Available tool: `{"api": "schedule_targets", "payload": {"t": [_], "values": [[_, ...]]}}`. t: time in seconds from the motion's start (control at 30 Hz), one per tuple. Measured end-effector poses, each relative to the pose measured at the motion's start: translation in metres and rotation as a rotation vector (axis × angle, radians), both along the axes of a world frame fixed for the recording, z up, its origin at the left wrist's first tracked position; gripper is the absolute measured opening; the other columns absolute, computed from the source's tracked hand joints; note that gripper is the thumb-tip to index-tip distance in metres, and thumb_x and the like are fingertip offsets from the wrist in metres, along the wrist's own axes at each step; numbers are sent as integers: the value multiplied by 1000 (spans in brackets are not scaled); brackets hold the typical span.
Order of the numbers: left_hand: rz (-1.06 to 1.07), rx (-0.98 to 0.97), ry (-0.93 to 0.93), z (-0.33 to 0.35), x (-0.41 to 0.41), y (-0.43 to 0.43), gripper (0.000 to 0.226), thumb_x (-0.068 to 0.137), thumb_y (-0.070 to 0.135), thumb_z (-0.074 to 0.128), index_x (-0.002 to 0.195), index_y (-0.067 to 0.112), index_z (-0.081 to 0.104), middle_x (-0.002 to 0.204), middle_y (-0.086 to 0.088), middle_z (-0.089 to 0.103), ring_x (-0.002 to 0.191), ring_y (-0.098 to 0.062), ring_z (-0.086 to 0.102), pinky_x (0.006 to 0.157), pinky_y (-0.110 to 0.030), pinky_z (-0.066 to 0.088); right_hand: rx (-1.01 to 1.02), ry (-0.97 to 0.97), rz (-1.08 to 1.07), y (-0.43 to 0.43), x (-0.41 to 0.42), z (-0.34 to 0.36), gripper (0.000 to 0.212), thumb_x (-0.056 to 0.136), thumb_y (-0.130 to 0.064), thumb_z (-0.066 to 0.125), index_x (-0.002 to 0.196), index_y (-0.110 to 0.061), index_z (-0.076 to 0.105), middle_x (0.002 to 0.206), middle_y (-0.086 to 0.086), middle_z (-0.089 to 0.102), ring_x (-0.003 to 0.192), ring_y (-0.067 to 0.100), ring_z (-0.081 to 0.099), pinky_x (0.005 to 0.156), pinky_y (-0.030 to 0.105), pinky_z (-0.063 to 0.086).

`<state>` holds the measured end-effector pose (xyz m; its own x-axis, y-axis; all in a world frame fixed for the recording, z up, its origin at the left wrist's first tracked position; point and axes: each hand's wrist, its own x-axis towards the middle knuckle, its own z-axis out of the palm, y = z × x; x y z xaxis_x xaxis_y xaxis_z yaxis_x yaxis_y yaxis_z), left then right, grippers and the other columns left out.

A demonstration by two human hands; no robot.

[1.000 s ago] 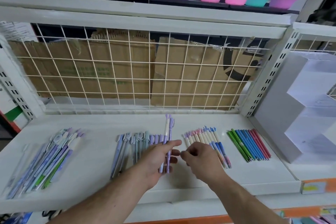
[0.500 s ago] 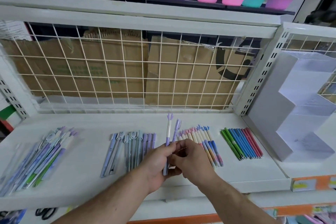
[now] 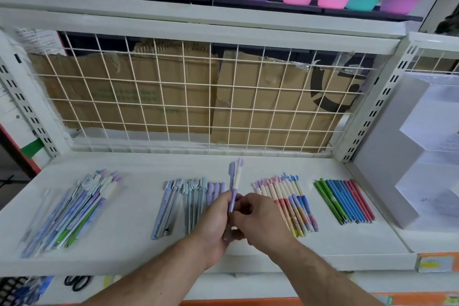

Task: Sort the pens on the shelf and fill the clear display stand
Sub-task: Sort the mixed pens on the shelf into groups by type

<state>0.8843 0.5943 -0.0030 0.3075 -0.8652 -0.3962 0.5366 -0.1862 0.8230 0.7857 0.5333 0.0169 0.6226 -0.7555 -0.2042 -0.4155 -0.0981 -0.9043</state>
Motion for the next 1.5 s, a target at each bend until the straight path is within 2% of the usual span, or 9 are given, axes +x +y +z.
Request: {"api": "schedule_targets", "payload": {"t": [0.33,0.53,0.6,0.63,0.7,0.77,0.87,1.07,1.5], "values": [[137,46,-149,-8,-3,-11,24,97,17,50,84,10,69,77,-13,64,56,-24,56,51,-29,43,47,-3,-67,-7,-2,-10,12,89,-17,68,80,-9,66,58,3,68,44,10,57,40,22,40],[243,214,-388,-2,7,-17,11,87,24,68,87,23,79,143,-15,53,113,-34,61,82,-36,53,-255,386,-167,-44,-19,-17,17,89,-28,63,76,-17,64,53,-2,68,41,11,61,42,20,44],[222,203,-398,-3,8,-21,13,89,22,68,96,17,78,151,-21,38,142,-42,33,111,-51,36,-387,541,-161,-50,-22,-22,27,93,-38,56,79,-16,65,60,0,70,58,15,69,59,23,53],[224,192,-395,-5,8,-23,13,91,19,67,95,13,77,151,-26,34,143,-44,23,110,-48,39,-447,583,-156,-53,-23,-26,33,96,-43,52,81,-16,65,63,-1,69,66,16,70,70,24,55],[219,200,-426,-9,8,-27,16,93,14,65,80,6,71,149,-31,35,143,-49,21,63,-22,57,-498,606,-131,-56,-25,-31,38,98,-48,47,83,-17,63,63,-2,64,76,15,70,90,28,52],[207,180,-422,-15,9,-27,15,89,11,61,80,5,71,139,-29,52,137,-45,41,38,-20,35,-487,623,-112,-57,-26,-33,37,98,-48,48,82,-18,60,64,-3,62,75,14,68,90,29,51],[176,195,-453,-15,10,-23,22,76,19,60,90,9,74,103,-23,68,80,-36,66,43,-22,32,-488,618,-138,-52,-25,-28,26,93,-46,54,86,-22,61,71,-6,66,66,12,64,59,24,47],[152,230,-432,-11,14,-18,17,84,0,62,88,11,74,61,-2,65,40,-9,51,37,-14,35,-13,53,-7,-32,-10,-19,21,80,-27,78,92,-19,63,71,1,73,52,11,62,41,21,40],[156,227,-561,-17,48,9,14,84,13,60,80,8,72,59,-1,61,55,-17,52,56,-24,40,-208,298,-41,-15,30,-33,19,86,-18,75,101,-15,64,83,5,72,60,16,64,59,31,55]]}}
